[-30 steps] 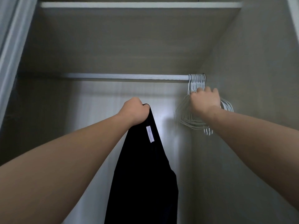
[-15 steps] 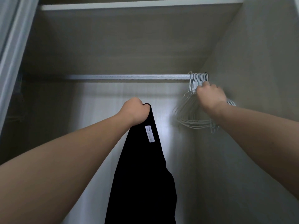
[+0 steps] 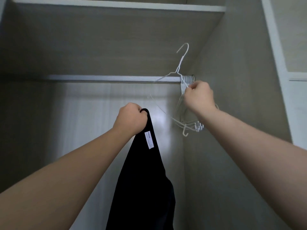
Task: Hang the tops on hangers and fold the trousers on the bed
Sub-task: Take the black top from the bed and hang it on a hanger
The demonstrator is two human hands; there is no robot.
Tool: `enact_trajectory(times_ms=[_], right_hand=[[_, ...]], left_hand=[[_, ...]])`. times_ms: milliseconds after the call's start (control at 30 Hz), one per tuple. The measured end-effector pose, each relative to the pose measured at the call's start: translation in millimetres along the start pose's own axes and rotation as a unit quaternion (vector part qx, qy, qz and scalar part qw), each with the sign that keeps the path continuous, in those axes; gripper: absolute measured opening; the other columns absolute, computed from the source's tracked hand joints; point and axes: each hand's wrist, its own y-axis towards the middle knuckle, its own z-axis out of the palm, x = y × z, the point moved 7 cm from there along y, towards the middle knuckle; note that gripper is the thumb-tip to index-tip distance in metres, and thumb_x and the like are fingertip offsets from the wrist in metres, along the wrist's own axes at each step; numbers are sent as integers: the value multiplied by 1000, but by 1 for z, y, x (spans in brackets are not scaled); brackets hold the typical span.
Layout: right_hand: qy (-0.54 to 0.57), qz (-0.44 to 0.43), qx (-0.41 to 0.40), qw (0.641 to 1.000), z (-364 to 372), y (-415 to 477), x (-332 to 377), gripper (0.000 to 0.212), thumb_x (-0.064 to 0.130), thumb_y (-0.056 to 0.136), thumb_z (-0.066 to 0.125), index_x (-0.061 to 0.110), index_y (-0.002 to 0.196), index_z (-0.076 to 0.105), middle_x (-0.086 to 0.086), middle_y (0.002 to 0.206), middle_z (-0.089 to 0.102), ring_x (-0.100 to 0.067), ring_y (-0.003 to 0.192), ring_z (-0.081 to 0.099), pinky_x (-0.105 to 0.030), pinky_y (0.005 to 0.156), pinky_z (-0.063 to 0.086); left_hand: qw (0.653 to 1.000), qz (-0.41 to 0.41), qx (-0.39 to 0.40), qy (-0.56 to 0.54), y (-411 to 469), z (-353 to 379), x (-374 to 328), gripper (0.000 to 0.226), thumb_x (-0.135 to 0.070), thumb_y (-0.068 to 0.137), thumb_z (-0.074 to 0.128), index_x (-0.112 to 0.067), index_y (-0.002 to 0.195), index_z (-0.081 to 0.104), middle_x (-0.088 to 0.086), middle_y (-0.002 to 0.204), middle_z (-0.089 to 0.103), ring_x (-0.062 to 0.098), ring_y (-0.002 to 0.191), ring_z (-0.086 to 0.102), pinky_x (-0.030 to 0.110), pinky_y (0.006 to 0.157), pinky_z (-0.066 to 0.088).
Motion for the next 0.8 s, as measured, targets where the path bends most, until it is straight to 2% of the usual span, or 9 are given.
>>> enact_trajectory(times_ms=[33,133,200,333,533,633,700,800], right_hand=[[48,7,8,999,-3,-10,-1,19,16,94,51,12,99,70,-6,84,64,-25,78,56,-31,76,42],[129,8,19,991,-29,-42,-5,19,15,96,53,13,86,70,12,50,48,-12,49,43,-29,61,38],[188,14,33,982,-55,-68,-4,22,15,96,54,15,78,67,15,40,42,-9,41,37,-26,50,34],[284,50,61,956,-118,-121,-6,17,28,83,52,23,82,68,15,46,37,-12,44,28,-25,49,23],[367,135,94,915,-234,-195,-34,23,9,101,48,16,92,69,6,51,33,-10,39,24,-16,40,23],[380,132,111,909,-298,-227,-49,26,9,101,49,17,91,71,6,52,34,-10,39,25,-16,39,24],[385,127,119,906,-338,-247,-60,30,8,101,49,22,88,72,7,52,33,-10,41,26,-16,41,24],[388,137,122,903,-393,-276,-79,25,12,96,51,23,88,73,7,51,32,-11,42,25,-16,42,24]], left_hand=[[1000,-1,-5,-13,-4,0,-1,23,-16,93,49,-10,70,48,12,66,45,24,60,46,39,55,44],[999,-12,-33,-40,-17,-6,-7,24,-12,90,50,-9,67,45,11,63,38,24,58,42,32,55,37],[995,-38,-41,-85,-29,-12,-11,21,-9,87,49,-8,66,46,11,63,37,24,58,41,32,57,37],[984,-90,-40,-147,-67,-20,-30,16,-8,84,47,-10,69,49,10,68,36,24,62,38,37,59,33],[984,-116,-25,-133,-154,-20,-88,17,-11,83,47,-12,67,41,7,68,30,21,63,29,32,55,19],[984,-133,-15,-122,-206,-17,-120,17,-12,83,48,-13,67,41,6,68,29,20,62,27,32,56,19],[985,-136,-10,-103,-241,-14,-140,27,-11,82,48,-18,61,33,3,61,24,19,57,23,30,54,17],[985,-156,-4,-69,-294,-10,-162,31,-12,83,49,-20,59,30,-2,56,22,14,47,18,24,43,12]])
